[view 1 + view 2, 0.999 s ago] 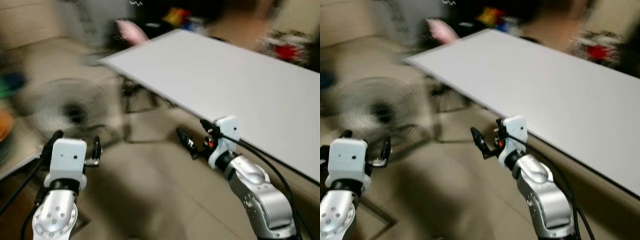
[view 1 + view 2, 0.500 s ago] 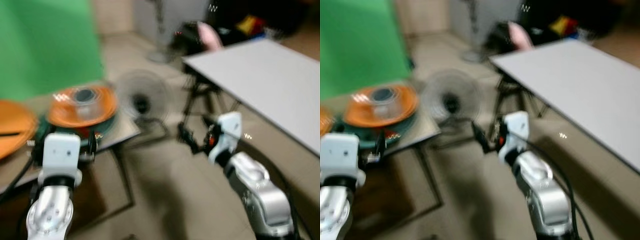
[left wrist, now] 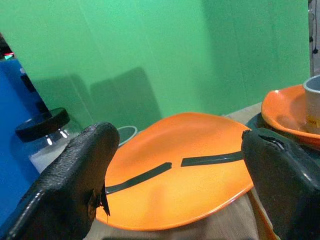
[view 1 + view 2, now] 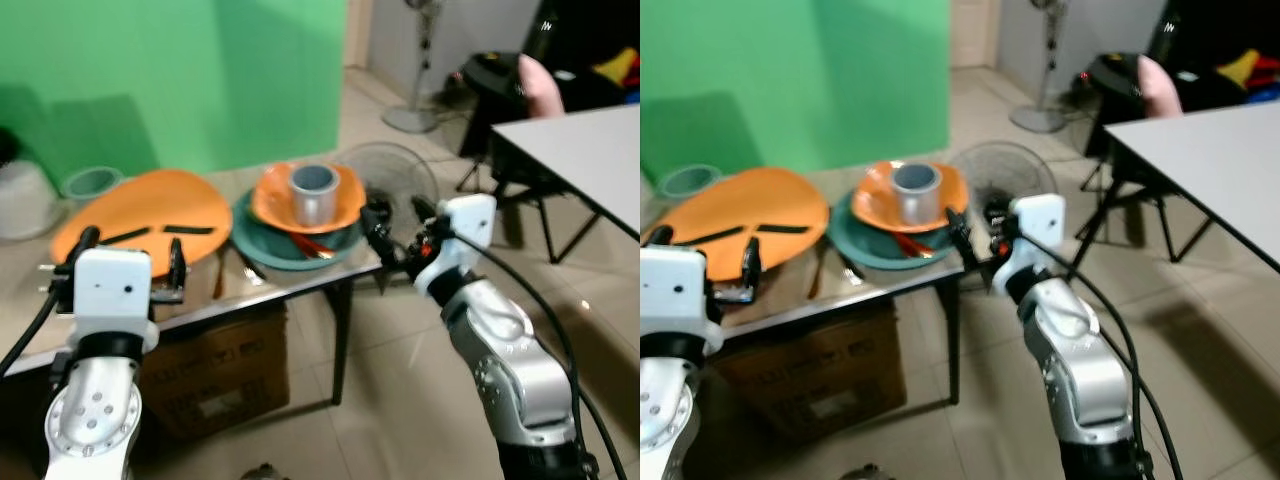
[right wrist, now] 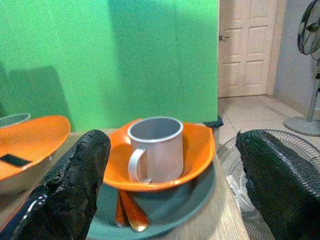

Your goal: Setting the table

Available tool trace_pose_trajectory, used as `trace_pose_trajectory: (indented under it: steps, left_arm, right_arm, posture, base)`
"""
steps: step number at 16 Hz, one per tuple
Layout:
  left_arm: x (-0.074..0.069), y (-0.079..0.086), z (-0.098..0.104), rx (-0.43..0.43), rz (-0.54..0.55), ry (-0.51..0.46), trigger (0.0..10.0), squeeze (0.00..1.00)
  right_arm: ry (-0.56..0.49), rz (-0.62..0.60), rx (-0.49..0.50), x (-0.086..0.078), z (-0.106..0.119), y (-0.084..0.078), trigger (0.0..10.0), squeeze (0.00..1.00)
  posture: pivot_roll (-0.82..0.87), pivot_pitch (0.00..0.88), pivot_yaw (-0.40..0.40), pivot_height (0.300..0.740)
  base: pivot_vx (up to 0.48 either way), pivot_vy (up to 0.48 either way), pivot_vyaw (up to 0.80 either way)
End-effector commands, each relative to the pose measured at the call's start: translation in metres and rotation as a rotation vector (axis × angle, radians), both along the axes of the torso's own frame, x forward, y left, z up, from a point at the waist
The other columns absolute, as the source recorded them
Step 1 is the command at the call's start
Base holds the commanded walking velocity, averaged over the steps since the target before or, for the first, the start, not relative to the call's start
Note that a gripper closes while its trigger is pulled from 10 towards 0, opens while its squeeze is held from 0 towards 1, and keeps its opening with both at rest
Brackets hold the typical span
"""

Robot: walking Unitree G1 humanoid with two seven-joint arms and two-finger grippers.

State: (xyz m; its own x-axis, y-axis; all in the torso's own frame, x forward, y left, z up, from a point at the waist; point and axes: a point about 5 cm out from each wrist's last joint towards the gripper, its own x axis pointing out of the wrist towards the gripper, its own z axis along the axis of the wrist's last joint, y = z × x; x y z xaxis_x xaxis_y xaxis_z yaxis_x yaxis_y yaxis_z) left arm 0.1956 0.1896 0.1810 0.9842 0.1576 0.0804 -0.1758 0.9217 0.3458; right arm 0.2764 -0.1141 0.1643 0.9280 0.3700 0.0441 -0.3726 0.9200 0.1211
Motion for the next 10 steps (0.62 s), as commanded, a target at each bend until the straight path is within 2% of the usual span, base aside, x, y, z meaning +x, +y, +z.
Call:
trace_pose_trajectory:
  steps: [1, 2, 4, 7, 10]
  left_arm:
    - [0.001, -0.007, 0.004, 0.000, -0.033, -0.015, 10.0, 0.00]
    - [0.001, -0.007, 0.005, -0.005, -0.035, -0.014, 10.0, 0.00]
    - [0.002, -0.006, 0.005, -0.014, -0.031, -0.007, 10.0, 0.00]
    - [0.001, -0.005, 0.005, -0.009, -0.037, 0.000, 10.0, 0.00]
    - [0.002, -0.007, 0.007, -0.001, -0.051, 0.000, 10.0, 0.00]
  right_arm:
    - [-0.011, -0.022, 0.001, 0.002, 0.001, -0.007, 10.0, 0.00]
    - [0.011, 0.000, -0.009, 0.002, 0.001, -0.006, 10.0, 0.00]
    - [0.090, 0.126, 0.019, 0.001, 0.000, 0.005, 10.0, 0.00]
    - [0.109, 0.166, 0.027, 0.002, -0.002, 0.012, 10.0, 0.00]
    - [0.154, 0.205, -0.022, 0.000, -0.008, 0.014, 10.0, 0.00]
  posture:
    - [0.05, 0.000, 0.041, 0.740]
    - [0.05, 0.000, 0.040, 0.740]
    - [0.06, 0.000, 0.039, 0.740]
    - [0.06, 0.000, 0.035, 0.740]
    - [0.06, 0.000, 0.032, 0.740]
  base:
    - [0.000, 0.000, 0.00]
    - [0.000, 0.000, 0.00]
    - [0.274, 0.000, 0.00]
    - [0.330, 0.000, 0.00]
    - [0.336, 0.000, 0.80]
